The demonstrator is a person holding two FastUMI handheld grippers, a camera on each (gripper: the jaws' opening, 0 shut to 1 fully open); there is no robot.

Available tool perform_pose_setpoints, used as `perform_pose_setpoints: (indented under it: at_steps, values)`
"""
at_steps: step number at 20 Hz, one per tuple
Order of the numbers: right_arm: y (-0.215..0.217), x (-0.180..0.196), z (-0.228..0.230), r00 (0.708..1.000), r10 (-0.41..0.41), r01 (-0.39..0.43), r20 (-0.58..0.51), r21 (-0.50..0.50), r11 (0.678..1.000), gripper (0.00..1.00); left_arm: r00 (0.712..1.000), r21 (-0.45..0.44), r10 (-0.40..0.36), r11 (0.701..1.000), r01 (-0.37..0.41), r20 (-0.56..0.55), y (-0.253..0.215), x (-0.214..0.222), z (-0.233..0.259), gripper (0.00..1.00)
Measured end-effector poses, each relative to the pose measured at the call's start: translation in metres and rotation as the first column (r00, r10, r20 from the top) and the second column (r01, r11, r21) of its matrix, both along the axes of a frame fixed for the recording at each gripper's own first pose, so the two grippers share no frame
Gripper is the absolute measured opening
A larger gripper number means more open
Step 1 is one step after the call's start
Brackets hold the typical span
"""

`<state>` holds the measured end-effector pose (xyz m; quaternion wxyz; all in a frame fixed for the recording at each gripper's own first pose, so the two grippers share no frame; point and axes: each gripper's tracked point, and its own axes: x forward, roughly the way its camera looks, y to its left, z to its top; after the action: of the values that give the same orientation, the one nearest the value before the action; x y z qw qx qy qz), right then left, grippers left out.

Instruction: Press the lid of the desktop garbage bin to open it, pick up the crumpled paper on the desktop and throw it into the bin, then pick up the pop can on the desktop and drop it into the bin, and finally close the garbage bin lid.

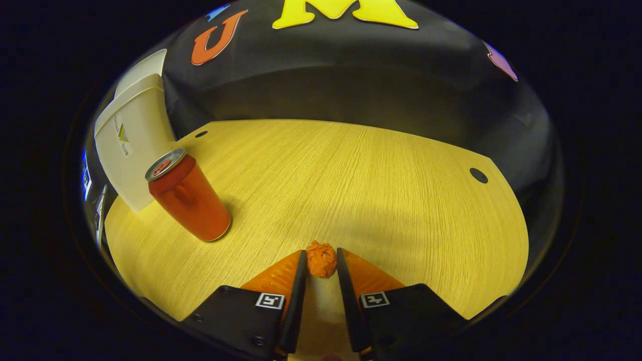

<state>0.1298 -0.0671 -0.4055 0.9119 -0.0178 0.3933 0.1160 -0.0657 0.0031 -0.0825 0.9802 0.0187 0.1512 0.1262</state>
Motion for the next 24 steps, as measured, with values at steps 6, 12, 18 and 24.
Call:
perform_pose_setpoints:
  at_steps: [6,12,18,24]
  values:
    - [0.000,-0.003,0.007,1.000,-0.014,0.014,-0.002,-0.015,1.000,0.19,1.000,0.009,0.005,1.000,-0.005,0.001,0.015,-0.007,0.001,1.00]
    - [0.020,-0.018,0.100,0.993,-0.023,0.018,0.114,0.049,0.999,0.19,0.999,-0.024,-0.018,1.000,0.019,0.029,0.028,0.001,0.002,1.00]
    - [0.052,-0.042,0.214,0.966,-0.001,-0.019,0.257,0.075,0.997,0.18,0.995,-0.041,-0.072,0.996,0.075,0.071,0.038,0.014,0.001,1.00]
    - [0.109,-0.044,0.313,0.907,0.086,-0.122,0.412,0.063,0.990,0.18,0.991,-0.079,-0.078,0.993,0.086,0.105,0.056,0.017,-0.001,1.00]
